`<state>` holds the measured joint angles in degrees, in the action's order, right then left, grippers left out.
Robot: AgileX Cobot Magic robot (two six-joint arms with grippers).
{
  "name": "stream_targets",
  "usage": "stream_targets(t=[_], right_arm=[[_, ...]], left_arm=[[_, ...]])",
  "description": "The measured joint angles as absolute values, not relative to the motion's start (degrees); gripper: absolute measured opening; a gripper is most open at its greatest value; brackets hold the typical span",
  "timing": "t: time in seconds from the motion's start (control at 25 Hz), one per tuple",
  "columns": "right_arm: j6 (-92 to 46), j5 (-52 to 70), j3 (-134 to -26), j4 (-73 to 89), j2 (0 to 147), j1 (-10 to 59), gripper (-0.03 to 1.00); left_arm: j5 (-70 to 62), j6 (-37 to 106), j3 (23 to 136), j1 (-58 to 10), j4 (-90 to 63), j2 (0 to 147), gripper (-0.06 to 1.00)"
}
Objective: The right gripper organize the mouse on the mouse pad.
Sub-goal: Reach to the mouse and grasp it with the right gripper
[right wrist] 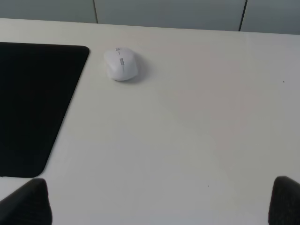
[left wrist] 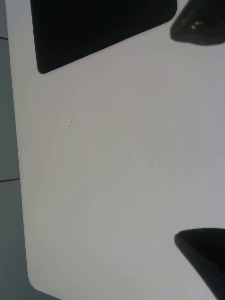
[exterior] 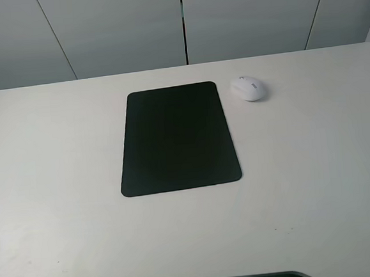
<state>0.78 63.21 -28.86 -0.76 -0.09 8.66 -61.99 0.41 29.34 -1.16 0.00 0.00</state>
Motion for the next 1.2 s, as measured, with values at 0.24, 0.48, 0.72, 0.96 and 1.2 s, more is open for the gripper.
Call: stream_targets(t=[0.24, 0.48, 0.72, 0.96, 1.2], right_arm=[[0.8, 63.2, -28.9, -0.8, -0.1, 8.7, 0.7], [0.8, 63.2, -28.9, -0.8, -0.1, 8.7, 0.7], [0.8, 63.2, -28.9, -0.8, -0.1, 8.7, 0.7], [0.8, 63.2, -28.9, -0.6, -0.1, 8.7, 0.7], [0.8, 67.1, -34.9, -0.9, 7.0, 8.7, 0.7]], left_arm=[[-62.0, 0.4, 29.3, -1.2, 0.0, 0.0, 0.75], [-62.0, 0.4, 29.3, -1.2, 0.0, 0.0, 0.75], [-62.0, 0.4, 29.3, -1.2, 0.0, 0.0, 0.75], [-62.0, 0.4, 29.3, -1.2, 0.0, 0.0, 0.75], [-62.0, 0.4, 29.3, -1.2, 0.0, 0.0, 0.75]])
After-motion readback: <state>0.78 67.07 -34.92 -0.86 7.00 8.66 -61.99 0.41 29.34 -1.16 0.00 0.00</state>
